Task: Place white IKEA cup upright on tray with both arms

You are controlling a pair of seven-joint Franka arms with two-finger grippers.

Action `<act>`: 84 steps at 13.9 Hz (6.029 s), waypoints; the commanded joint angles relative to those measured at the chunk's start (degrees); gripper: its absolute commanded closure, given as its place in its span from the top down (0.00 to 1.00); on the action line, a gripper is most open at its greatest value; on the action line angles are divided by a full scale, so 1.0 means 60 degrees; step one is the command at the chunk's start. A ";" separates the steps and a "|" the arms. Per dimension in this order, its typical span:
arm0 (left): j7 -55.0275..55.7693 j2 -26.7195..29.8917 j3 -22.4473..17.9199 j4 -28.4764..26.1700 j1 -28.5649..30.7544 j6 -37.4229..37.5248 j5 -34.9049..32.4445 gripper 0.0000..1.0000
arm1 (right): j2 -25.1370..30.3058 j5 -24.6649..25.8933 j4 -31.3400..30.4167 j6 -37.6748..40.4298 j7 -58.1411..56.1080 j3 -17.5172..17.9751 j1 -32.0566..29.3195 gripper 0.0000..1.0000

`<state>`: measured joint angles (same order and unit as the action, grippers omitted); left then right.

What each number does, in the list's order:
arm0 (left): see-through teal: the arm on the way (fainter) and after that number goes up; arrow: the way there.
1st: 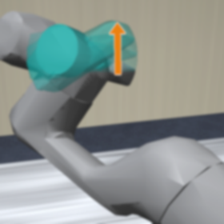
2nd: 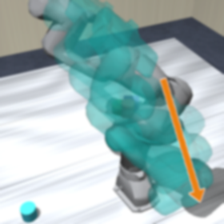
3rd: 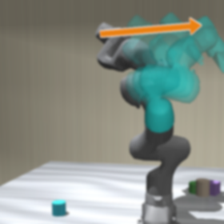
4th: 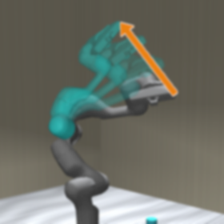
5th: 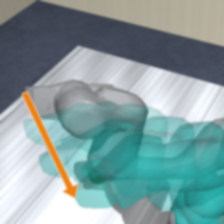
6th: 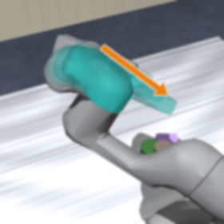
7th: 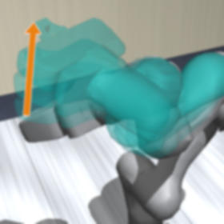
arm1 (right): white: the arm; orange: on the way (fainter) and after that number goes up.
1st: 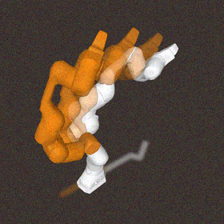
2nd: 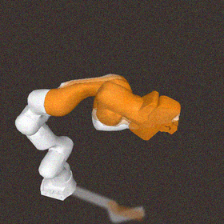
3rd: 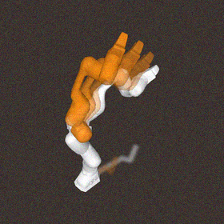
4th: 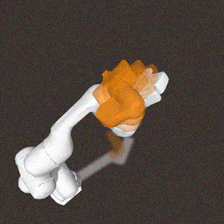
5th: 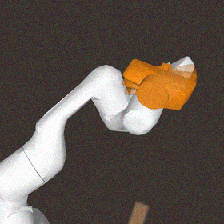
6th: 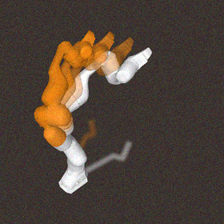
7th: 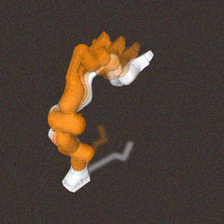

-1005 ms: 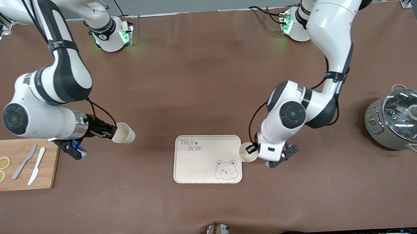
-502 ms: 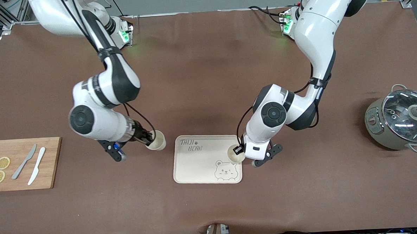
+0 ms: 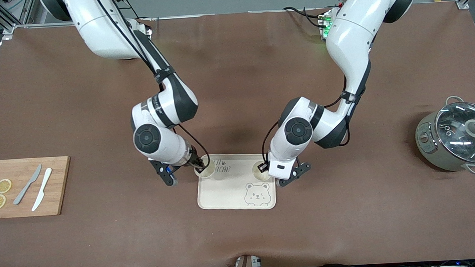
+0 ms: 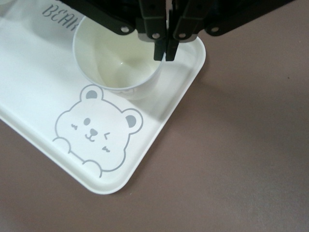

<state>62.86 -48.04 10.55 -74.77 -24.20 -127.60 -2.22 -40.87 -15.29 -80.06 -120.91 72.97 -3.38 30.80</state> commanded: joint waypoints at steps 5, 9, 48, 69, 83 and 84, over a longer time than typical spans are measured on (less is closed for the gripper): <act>0.0158 0.0007 -0.0190 0.0186 -0.0082 -0.0295 -0.0653 1.00 | -0.0571 -0.0278 0.0320 -0.0181 0.0246 -0.0095 0.0096 0.50; 0.0129 0.0739 -0.0191 0.0201 0.0297 -0.0207 -0.1314 1.00 | -0.0513 -0.0191 0.0451 -0.0137 0.0114 -0.0110 0.0110 1.00; -0.9012 0.7069 0.0103 -0.1015 0.4854 0.7044 -0.0524 1.00 | 0.7031 0.2446 -0.0926 0.6777 -1.3070 -0.0139 -0.5368 1.00; -0.9129 0.8197 -0.2007 -0.1967 0.3067 0.6897 0.0194 1.00 | 0.6900 0.2065 -0.0646 0.6734 -1.3070 -0.0168 -0.5485 1.00; -0.9143 0.8138 -0.1275 -0.1952 0.3404 0.6970 0.0120 1.00 | 0.6885 0.2051 -0.0661 0.6821 -1.3070 -0.0169 -0.5500 1.00; -0.9143 0.8152 -0.1275 -0.1952 0.3404 0.6985 0.0120 1.00 | 0.6885 0.2050 -0.0661 0.6821 -1.3070 -0.0168 -0.5500 1.00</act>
<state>8.77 -0.05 2.26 -85.68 -4.43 -85.56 -2.23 0.63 -2.09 -84.52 -80.49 -5.04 -5.12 -0.83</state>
